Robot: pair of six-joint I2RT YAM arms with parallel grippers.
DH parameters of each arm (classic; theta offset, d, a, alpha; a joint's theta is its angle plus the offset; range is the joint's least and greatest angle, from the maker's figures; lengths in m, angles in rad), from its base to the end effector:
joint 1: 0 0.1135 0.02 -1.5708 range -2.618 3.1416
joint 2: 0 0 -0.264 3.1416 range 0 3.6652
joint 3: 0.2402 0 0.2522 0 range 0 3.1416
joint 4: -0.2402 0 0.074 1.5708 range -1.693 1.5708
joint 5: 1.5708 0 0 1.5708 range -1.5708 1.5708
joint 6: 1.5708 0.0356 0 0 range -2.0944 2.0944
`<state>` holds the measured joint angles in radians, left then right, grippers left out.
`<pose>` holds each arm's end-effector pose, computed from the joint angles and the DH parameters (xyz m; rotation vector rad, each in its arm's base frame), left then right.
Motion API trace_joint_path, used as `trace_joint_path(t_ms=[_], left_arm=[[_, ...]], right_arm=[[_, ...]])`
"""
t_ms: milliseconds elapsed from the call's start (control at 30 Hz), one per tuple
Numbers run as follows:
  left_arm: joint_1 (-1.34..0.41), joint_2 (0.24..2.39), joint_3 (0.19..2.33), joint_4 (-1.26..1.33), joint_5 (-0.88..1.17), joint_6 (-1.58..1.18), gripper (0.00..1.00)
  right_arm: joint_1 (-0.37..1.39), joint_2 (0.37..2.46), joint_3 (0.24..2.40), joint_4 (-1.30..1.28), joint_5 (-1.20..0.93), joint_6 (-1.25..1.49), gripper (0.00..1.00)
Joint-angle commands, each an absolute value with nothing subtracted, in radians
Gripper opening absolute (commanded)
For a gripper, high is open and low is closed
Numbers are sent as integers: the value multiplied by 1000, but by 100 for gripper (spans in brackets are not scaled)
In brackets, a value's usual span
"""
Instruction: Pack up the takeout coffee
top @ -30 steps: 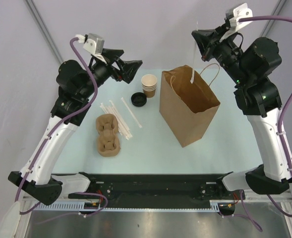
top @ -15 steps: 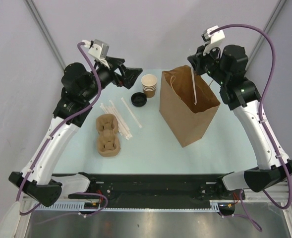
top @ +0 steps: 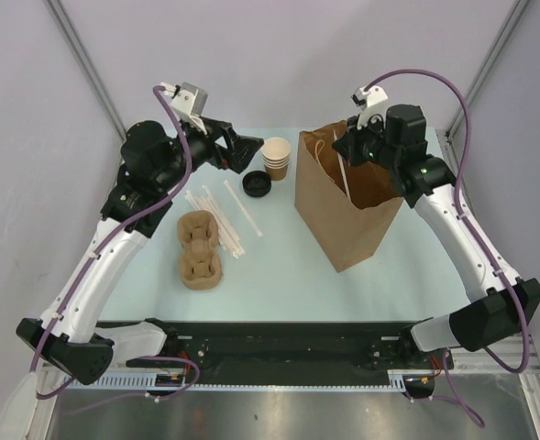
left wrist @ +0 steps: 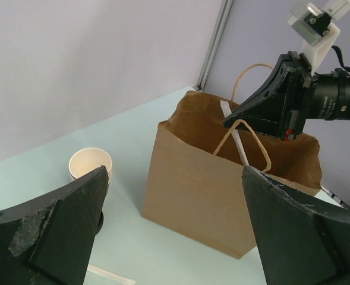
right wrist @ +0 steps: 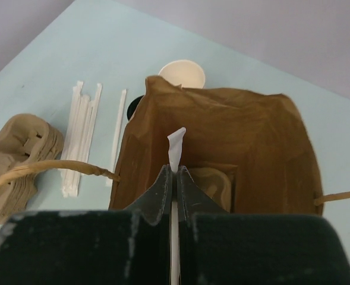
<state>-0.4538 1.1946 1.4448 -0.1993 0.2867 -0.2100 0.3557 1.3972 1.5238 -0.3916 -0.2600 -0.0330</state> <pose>0.2234 -0.1202 0.4833 0.4225 1.5111 -0.7436 0.2916 0.1181 0.4356 -0.5366 1.7723 0.4641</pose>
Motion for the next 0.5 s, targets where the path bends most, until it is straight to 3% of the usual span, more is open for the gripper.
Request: trace_joint_path(t_ms=[0,200,233,267,400,467], left_arm=[[-442,1181,1436,-229,287,-244,99],[-437,1177,1424,-259,296,-241,99],[-436,1178,1422,-262,298,-242,99],[-434,1177,1422,-270,298,-244,99],[-410,1184,1427,-290,324,-265,99],[-403,1187,1431,-301,337,-270,99]], right_arm=[[353,1428,1490,-382,-305,-15,0],[353,1459,1474,-370,-298,-5,2],[353,1460,1476,-364,-295,12,7],[353,1462,1476,-362,-288,18,24],[353,1454,1480,-356,-288,29,60],[354,1445,1491,-354,-291,37,64]])
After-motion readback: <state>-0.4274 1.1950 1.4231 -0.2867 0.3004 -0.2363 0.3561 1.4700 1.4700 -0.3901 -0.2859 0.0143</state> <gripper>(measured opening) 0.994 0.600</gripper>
